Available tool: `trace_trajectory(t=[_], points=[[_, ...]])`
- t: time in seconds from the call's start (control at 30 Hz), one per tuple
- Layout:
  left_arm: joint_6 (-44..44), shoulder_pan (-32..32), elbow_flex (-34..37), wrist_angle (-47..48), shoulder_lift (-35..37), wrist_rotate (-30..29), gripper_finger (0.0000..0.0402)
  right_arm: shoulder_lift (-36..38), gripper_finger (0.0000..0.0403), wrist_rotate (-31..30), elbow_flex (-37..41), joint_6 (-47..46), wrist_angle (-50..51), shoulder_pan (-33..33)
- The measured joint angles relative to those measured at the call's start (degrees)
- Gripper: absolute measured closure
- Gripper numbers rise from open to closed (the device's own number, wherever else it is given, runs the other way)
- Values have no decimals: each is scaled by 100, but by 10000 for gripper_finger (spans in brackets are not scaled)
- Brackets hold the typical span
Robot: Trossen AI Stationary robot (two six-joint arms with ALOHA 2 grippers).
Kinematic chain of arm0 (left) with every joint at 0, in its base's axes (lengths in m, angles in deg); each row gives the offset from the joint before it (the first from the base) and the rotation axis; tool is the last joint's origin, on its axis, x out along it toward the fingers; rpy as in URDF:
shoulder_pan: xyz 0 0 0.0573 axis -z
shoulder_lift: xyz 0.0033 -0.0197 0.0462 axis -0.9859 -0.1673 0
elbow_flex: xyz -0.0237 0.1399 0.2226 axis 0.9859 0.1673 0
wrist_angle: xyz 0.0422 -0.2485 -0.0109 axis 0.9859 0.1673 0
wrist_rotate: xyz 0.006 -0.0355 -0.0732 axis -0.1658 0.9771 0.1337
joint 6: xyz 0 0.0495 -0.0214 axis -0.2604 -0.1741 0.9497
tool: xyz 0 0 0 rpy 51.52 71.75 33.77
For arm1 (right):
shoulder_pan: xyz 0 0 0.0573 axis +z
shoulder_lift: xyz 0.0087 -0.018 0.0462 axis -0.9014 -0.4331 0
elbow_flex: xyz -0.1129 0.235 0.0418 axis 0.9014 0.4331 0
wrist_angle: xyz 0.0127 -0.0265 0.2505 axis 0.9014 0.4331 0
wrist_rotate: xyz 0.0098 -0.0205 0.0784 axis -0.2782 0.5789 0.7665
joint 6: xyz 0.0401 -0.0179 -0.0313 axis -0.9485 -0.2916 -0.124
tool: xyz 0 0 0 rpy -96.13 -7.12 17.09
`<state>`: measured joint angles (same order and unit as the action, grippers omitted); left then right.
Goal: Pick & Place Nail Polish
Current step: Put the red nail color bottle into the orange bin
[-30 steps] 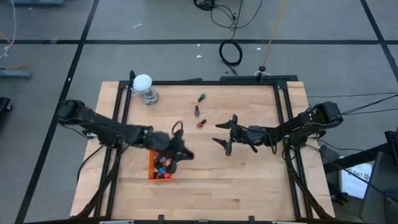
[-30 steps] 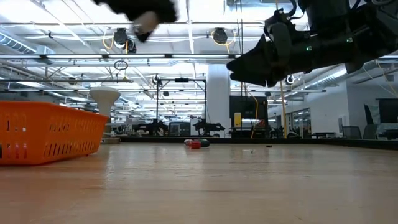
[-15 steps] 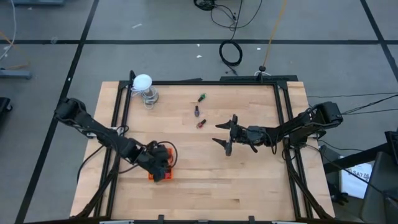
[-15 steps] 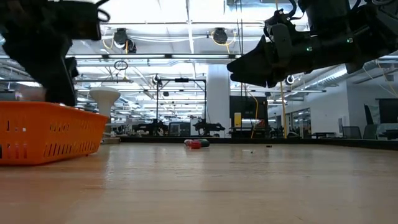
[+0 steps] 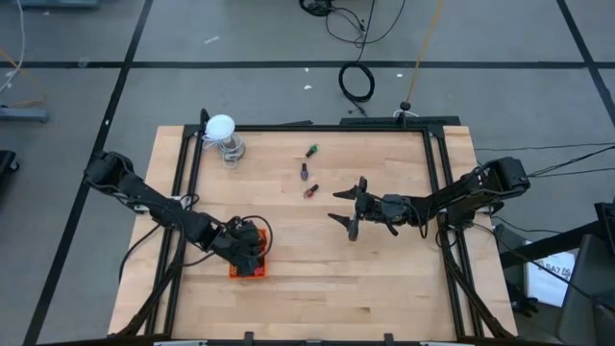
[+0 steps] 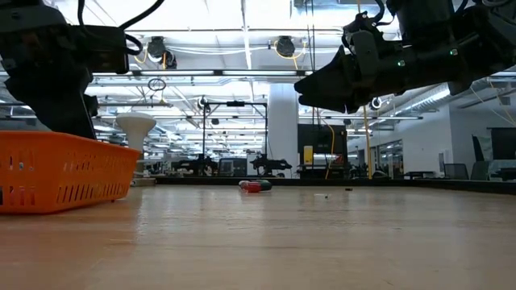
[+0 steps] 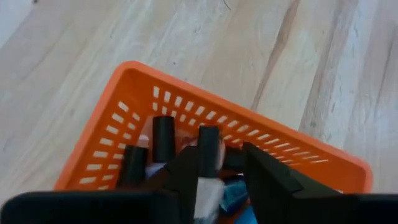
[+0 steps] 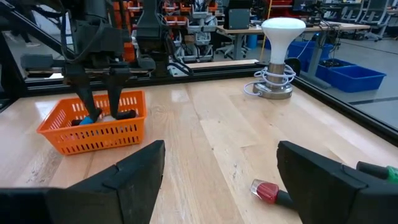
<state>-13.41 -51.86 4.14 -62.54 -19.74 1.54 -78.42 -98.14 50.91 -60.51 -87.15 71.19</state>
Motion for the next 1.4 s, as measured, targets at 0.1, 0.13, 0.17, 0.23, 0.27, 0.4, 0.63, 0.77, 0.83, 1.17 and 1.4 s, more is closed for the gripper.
trace_trajectory(t=[0.1,0.13,0.17,0.23,0.27,0.4,0.63,0.77,0.83,1.17,1.4], points=[[-77,-4,0,-8,0,0,265,0,110,2,0,0,0,0],[-146,-6,0,-7,0,-2,261,0,110,2,0,0,-1,0],[-224,-26,-1,-8,0,-2,258,0,110,-1,0,-1,0,0],[-363,-96,-42,8,1,7,255,0,110,-2,0,-50,0,0],[-447,-149,-79,7,17,-6,255,0,110,-2,0,-135,0,-2],[-912,-452,-236,-74,232,-350,260,-2,110,-6,0,-297,10,-50],[-2283,-1400,-443,-1079,240,-906,270,0,110,-349,0,-503,124,-79],[-2846,-1891,-482,-1622,238,-524,269,-2,110,-258,-130,-1265,938,-474],[-3013,-2050,-490,-1912,238,-466,268,-6,110,200,-417,-1579,1709,-795],[-3371,-2422,-490,-2172,238,-451,268,-46,110,1073,-2392,-597,4661,-2381],[-3372,-2524,-490,-2186,236,-454,268,-688,110,2167,-3193,-307,4793,-3208]])
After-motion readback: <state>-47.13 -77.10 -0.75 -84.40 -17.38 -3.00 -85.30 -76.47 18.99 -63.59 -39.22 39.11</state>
